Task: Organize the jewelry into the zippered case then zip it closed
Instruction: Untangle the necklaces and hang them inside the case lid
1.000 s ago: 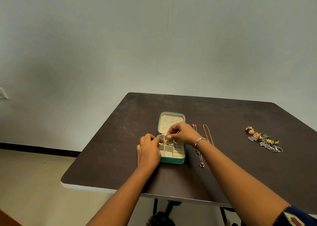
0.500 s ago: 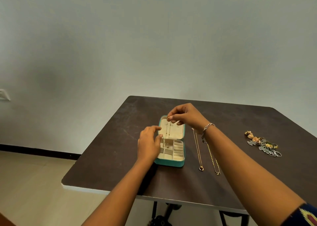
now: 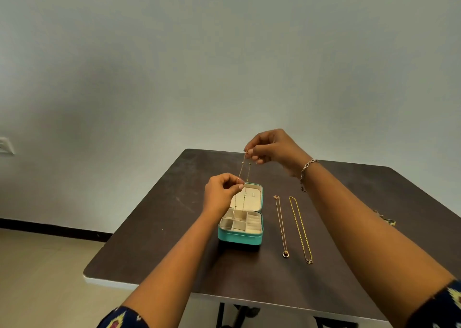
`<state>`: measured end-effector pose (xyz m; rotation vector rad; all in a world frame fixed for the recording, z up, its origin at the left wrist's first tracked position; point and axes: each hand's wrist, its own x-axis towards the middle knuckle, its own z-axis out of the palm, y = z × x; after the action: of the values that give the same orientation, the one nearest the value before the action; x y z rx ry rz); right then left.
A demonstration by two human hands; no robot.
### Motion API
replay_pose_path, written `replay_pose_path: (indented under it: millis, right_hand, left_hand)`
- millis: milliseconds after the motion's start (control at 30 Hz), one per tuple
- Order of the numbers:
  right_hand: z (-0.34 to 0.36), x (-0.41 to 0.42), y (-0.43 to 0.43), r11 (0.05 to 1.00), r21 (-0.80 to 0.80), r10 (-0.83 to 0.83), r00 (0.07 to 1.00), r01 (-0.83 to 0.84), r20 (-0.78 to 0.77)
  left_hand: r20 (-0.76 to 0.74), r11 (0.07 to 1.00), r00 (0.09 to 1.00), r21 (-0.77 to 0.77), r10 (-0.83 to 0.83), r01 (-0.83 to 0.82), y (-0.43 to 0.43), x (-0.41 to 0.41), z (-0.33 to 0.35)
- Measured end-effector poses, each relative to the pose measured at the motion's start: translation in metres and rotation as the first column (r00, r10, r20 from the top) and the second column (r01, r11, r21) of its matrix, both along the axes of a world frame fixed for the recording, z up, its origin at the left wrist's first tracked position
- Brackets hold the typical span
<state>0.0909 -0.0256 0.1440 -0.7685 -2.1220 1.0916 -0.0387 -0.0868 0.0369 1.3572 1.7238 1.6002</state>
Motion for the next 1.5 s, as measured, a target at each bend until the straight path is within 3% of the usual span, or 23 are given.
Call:
replay_pose_path:
  millis: [200,700,833,1033,1233,1500]
  right_hand:
    - [0.023,0.012,0.003,0.999,0.023,-0.025,0.998,0.026,-0.050]
    - [0.042,0.063,0.018,0.983,-0.092,-0.174,0.952,0.156,-0.251]
    - [0.032,0.080,0.017,0.969,-0.175,-0.218,0.941,0.176,-0.260]
    - [-0.003,0.106,0.015,0.891,-0.433,-0.249,0.945,0.137,-0.213]
    - [-0.044,0.120,0.005,0.816,-0.569,-0.238,0.955,0.098,-0.176]
    - [-0.073,0.128,-0.018,0.752,-0.659,-0.185,0.957,-0.008,-0.223]
  left_hand:
    - [0.100,1.000,0.995,-0.030,0.001,0.002,0.001,-0.002,-0.001]
    - [0.231,0.997,0.972,-0.076,0.040,-0.022,-0.007,-0.011,0.004]
    - [0.368,0.999,0.930,-0.044,0.025,-0.009,-0.009,-0.016,0.018]
    - [0.496,0.997,0.865,0.057,-0.069,0.047,-0.008,-0.029,0.049]
    - [0.420,0.988,0.896,0.111,-0.148,0.111,0.000,-0.023,0.085]
    - [0.223,0.982,0.957,0.054,-0.188,0.180,0.008,-0.002,0.120]
